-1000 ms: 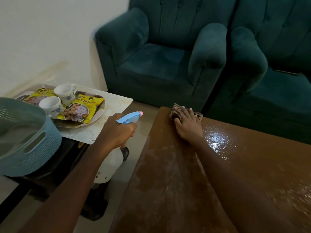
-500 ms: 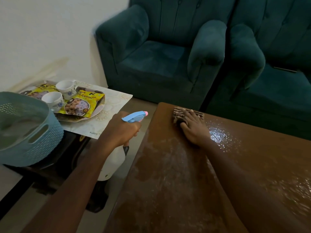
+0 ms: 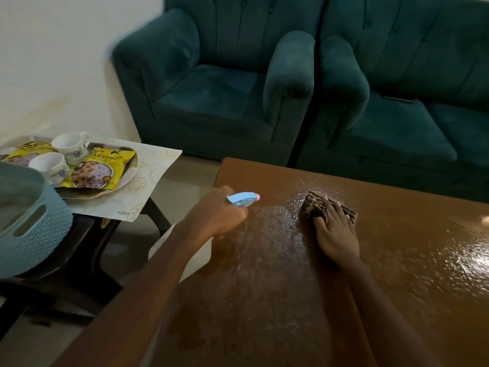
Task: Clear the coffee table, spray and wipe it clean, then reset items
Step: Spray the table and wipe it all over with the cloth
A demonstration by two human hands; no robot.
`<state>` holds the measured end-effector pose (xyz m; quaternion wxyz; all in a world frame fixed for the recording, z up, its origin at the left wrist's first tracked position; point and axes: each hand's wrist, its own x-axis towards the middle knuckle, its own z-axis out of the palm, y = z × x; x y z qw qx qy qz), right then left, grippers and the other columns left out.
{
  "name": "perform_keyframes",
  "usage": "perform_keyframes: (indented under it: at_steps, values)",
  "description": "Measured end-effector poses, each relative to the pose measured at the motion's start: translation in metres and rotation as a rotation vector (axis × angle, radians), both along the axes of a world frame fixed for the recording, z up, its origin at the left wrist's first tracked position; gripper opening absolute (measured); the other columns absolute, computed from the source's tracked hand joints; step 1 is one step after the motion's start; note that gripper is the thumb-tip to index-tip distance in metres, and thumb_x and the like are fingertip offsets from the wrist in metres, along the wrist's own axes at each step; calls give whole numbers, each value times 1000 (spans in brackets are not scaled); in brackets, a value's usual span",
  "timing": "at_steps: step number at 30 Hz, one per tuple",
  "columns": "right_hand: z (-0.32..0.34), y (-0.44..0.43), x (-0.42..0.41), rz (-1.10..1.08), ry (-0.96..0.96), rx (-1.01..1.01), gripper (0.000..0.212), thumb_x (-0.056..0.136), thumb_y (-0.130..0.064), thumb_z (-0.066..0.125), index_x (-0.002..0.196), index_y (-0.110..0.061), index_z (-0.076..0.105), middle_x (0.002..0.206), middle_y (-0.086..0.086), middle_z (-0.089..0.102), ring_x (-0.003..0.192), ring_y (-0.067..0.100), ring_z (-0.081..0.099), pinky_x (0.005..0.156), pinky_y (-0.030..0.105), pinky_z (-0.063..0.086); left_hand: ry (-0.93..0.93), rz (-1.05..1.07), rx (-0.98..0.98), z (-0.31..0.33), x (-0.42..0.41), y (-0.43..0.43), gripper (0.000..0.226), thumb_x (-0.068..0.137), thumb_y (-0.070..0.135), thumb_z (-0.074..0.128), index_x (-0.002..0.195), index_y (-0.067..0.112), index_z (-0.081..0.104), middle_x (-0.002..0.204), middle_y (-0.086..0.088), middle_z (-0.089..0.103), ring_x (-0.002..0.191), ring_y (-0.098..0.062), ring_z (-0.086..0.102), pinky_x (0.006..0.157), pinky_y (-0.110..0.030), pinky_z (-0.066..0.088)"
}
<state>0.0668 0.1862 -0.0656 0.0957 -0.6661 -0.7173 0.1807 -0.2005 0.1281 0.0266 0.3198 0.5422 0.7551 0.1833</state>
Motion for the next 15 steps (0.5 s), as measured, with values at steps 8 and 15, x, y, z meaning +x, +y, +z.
perform_keyframes:
  at_steps: [8, 15]
  values:
    - [-1, 11, -30, -134, -15, -55, 57, 101, -46, 20, 156, -33, 15, 165, -7, -4, 151, 18, -10, 121, 42, -5, 87, 16, -21, -4, 10, -13, 30, 90, 37, 63, 109, 22, 47, 85, 0, 55, 72, -20, 63, 66, -35, 60]
    - [-5, -24, -86, 389, -85, 30, 57, 99, -54, 18, 154, -39, 14, 165, -9, -4, 151, 16, -12, 120, 39, -6, 17, 185, 72, 1, 5, -31, 28, 91, 32, 62, 111, 14, 59, 91, -9, 65, 74, -22, 64, 48, -25, 48]
